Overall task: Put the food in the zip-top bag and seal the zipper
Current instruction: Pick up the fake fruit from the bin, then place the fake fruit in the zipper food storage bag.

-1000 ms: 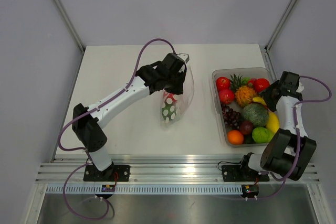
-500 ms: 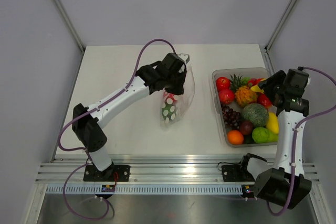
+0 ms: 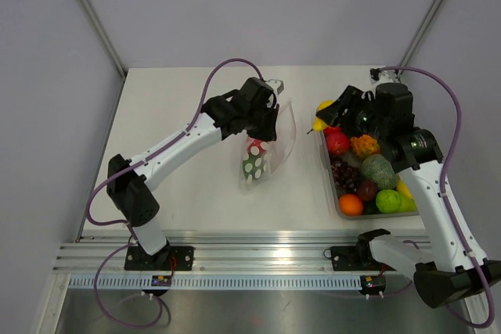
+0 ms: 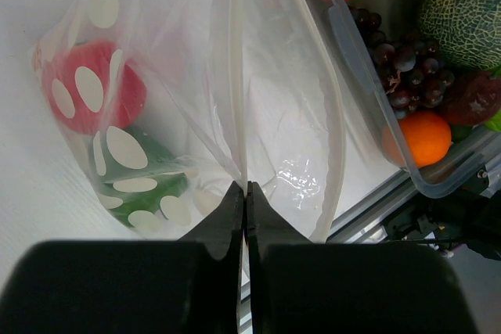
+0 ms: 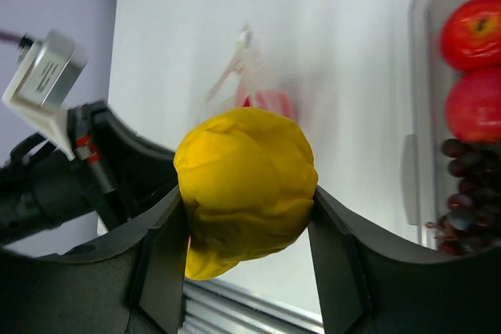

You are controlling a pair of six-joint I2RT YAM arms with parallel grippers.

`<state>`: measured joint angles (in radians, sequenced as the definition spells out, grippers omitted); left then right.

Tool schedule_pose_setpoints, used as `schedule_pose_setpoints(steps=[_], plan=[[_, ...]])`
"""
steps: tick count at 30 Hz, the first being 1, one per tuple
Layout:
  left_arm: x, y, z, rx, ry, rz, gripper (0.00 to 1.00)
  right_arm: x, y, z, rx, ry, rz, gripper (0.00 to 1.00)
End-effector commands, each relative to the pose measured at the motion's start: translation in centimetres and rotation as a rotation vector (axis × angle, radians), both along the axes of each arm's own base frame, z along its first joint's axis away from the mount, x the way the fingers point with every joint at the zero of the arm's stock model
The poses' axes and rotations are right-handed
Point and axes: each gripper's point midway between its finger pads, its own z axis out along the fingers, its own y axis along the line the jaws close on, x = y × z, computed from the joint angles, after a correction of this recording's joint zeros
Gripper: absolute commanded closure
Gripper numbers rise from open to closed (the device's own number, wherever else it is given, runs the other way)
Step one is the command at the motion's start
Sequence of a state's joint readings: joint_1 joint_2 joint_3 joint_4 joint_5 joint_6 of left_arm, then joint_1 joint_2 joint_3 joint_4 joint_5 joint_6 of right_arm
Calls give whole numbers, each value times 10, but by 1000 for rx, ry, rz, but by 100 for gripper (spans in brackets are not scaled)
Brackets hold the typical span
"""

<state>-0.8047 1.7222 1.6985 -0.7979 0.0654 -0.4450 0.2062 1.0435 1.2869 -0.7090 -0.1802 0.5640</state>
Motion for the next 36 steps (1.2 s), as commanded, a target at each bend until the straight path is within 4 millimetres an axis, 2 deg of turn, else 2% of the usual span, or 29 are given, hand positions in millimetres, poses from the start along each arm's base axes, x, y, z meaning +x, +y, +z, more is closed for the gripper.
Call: schedule_pose_setpoints(steps=[1, 2, 5, 8, 11, 18, 22, 31, 34, 35, 36], plan=[[-6, -8, 33, -111, -39, -52, 100, -8, 48, 15, 1, -31, 158, 59], [-8, -9, 35, -116, -37, -63, 100, -7, 58, 18, 4, -47, 179, 59], [-14, -10, 40, -145, -16, -91, 100, -5, 89, 6, -11, -20, 246, 58], [-19, -10, 47, -174, -8, -106, 100, -2, 105, -5, -23, -3, 270, 58], [-22, -11, 53, -204, -1, -122, 100, 3, 110, -18, -28, 18, 271, 58], [-29, -23, 69, -312, 25, -193, 100, 9, 114, -51, -36, 75, 262, 58], [-28, -23, 72, -337, 33, -203, 100, 10, 100, -73, -104, 117, 203, 59], [-20, -19, 70, -362, 54, -183, 100, 4, 78, -99, -198, 173, 143, 59], [-20, -21, 71, -372, 58, -193, 100, 5, 72, -107, -238, 197, 124, 48], [-21, -21, 72, -373, 58, -194, 100, 5, 69, -107, -248, 196, 114, 28], [-20, -21, 71, -372, 60, -194, 100, 7, 67, -104, -257, 189, 102, 19]])
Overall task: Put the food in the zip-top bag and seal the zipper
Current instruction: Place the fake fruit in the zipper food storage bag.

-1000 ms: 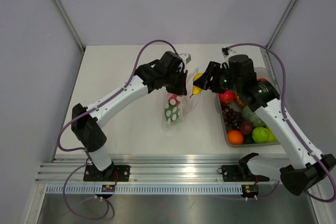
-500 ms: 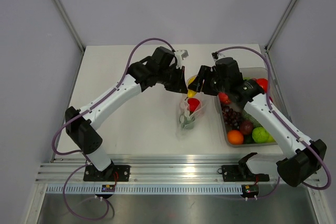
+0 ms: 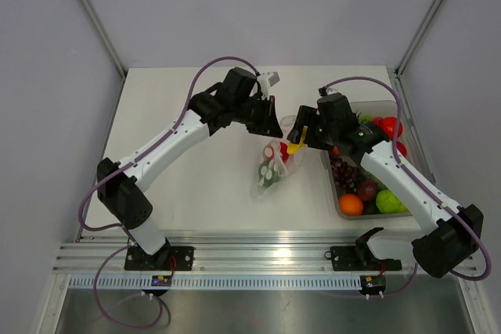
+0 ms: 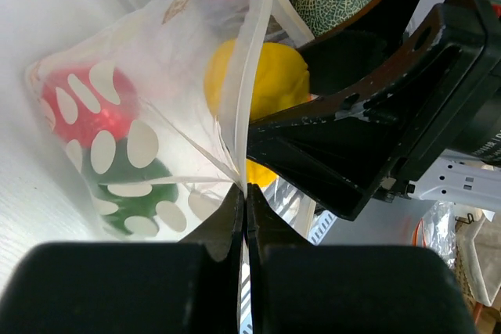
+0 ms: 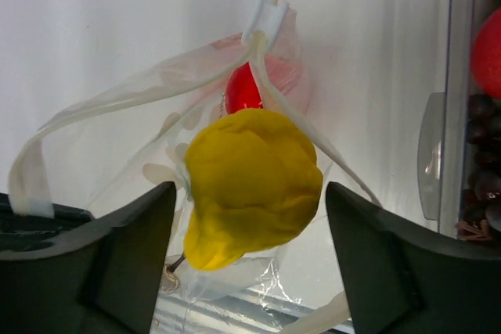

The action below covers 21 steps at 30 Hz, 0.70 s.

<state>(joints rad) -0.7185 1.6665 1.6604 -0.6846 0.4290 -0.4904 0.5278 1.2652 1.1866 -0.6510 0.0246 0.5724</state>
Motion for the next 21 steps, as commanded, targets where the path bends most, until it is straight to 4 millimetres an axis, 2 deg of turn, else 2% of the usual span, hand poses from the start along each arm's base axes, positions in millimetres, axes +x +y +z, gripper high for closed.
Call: schedule_pose_setpoints(steps=[1, 3, 6, 9, 11, 13, 17, 19, 21], plan=[[-3, -5, 29, -90, -48, -37, 100, 4, -13, 2, -74, -23, -33, 13], [-3, -4, 28, -88, -44, -35, 100, 4, -12, 11, -64, -34, -25, 5], [0, -4, 26, -89, -36, -25, 100, 0, -10, 27, -39, -56, -11, 5], [5, -3, 22, -77, -33, -5, 100, -5, -11, 45, -16, -85, -4, 7], [9, -2, 19, -61, -32, 19, 100, -11, -16, 57, -9, -109, -6, 14], [12, 0, 14, -43, -28, 38, 100, -16, -32, 69, -33, -149, -56, 22], [16, 5, 13, -26, -37, 71, 100, -24, -82, 72, -172, -183, -213, 24], [19, 8, 14, -26, -40, 83, 100, -28, -115, 59, -257, -138, -294, 24], [20, 9, 15, -28, -42, 87, 100, -34, -130, 37, -292, -69, -305, 24]])
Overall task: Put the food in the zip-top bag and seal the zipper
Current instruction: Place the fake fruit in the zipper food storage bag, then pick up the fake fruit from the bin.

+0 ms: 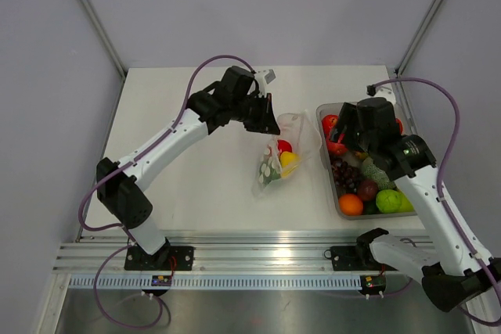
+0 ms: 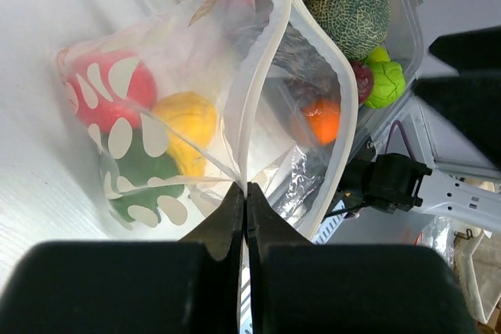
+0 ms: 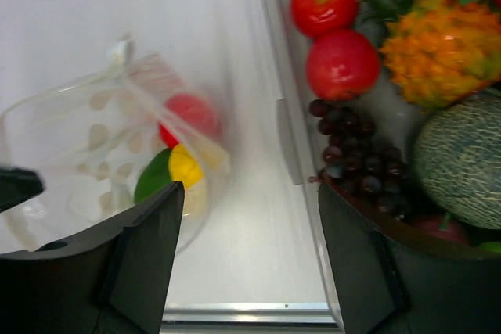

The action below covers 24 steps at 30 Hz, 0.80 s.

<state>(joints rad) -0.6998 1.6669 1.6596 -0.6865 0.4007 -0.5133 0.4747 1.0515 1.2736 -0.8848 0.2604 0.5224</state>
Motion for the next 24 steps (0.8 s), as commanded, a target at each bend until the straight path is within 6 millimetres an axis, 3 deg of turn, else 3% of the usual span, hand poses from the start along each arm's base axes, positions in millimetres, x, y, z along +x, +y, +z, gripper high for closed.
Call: schedule_pose_setpoints(steps=[1, 5, 7, 10, 15, 21, 24], plan=[[9, 2, 18, -38, -51, 30, 100, -9, -63, -28, -130, 94, -168, 24], [8, 3, 15, -35, -47, 28, 100, -25, -76, -71, -145, 212, -188, 26], [8, 2, 12, -33, -43, 26, 100, -24, -65, -77, -107, 237, -139, 30], [6, 1, 11, -35, -35, 21, 100, -23, -64, -92, -118, 281, -140, 35], [8, 0, 10, -37, -36, 21, 100, -16, -47, -100, -87, 330, -57, 43], [9, -3, 8, -45, -24, 15, 100, -4, -33, -116, -76, 395, -41, 44], [8, -3, 7, -45, -21, 13, 100, -2, -33, -127, -87, 433, -101, 51]])
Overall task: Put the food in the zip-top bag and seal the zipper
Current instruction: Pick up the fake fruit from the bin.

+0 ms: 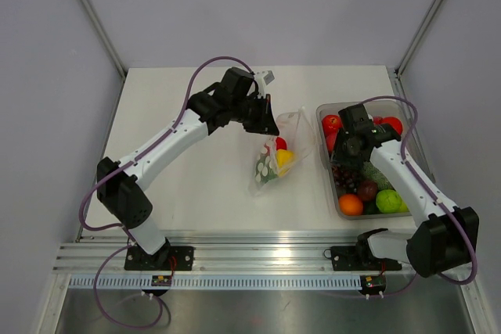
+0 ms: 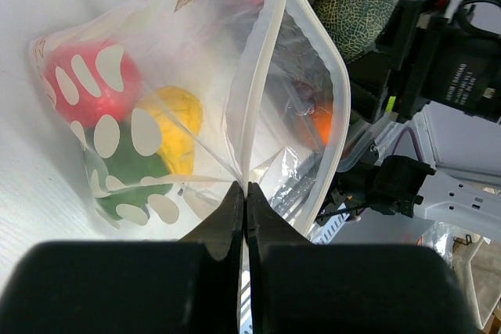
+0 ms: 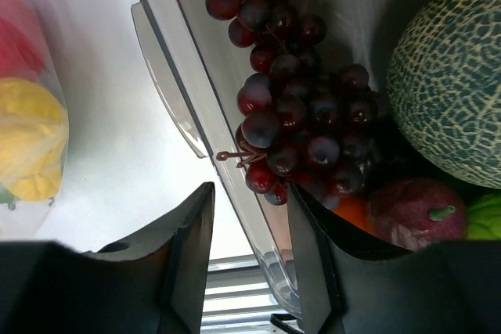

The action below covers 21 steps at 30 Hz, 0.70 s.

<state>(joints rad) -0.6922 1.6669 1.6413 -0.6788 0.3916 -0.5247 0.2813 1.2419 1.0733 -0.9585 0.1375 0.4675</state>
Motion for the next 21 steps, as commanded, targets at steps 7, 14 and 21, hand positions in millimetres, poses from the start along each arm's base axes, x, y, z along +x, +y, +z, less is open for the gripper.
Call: schedule_pose_setpoints(steps=[7, 14, 21], plan=[[2, -4, 12, -48, -36, -12, 100, 13, 8, -6, -55, -2, -88, 48], [1, -4, 14, -56, -41, -16, 100, 17, 5, -12, -97, 5, -108, 47], [-1, -3, 14, -58, -45, -20, 100, 21, 15, -14, -111, -4, -100, 47]])
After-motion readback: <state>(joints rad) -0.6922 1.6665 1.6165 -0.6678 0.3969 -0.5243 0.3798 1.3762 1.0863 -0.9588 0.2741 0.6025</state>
